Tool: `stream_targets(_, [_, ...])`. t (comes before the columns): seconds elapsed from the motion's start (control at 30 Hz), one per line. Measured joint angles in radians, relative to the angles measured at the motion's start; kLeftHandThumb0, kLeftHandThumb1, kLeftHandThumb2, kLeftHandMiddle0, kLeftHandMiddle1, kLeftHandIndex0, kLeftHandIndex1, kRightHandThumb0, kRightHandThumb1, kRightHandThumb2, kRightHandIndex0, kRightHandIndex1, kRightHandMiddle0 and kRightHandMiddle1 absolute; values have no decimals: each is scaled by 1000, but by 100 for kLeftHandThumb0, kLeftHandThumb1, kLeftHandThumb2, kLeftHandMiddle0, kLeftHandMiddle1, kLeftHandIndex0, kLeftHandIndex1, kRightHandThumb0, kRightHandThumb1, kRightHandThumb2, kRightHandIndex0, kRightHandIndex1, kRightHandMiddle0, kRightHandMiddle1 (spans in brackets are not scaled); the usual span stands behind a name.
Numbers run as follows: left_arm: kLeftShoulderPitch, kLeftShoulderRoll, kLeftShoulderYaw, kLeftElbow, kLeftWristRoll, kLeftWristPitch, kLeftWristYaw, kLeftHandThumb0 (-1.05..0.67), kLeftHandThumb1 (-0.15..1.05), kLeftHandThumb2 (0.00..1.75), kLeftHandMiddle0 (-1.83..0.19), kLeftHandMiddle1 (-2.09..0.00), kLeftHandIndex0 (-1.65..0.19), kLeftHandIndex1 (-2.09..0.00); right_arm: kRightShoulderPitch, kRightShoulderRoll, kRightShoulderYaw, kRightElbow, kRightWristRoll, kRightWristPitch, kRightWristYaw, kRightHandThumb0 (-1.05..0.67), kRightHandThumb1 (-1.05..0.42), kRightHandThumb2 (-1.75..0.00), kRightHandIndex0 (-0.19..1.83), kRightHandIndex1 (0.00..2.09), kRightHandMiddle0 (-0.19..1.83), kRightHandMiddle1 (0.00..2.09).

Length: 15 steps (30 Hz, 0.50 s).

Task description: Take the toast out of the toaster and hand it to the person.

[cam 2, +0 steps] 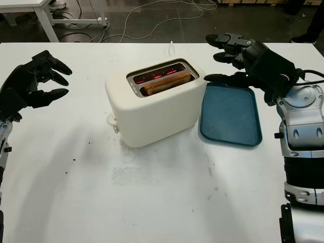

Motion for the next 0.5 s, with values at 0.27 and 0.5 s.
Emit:
stream_targets(0.27, [0, 0, 0, 0, 0, 0, 0, -105, 92, 14, -17, -153, -17, -143, 0, 0, 0, 0, 2, 0, 0, -66, -81, 0, 0, 64, 29, 7])
stream_targets(0.5, [0, 0, 0, 0, 0, 0, 0, -105, 92, 15, -17, -153, -17, -143, 0, 0, 0, 0, 2, 0, 0, -68, -81, 0, 0, 65, 30, 7])
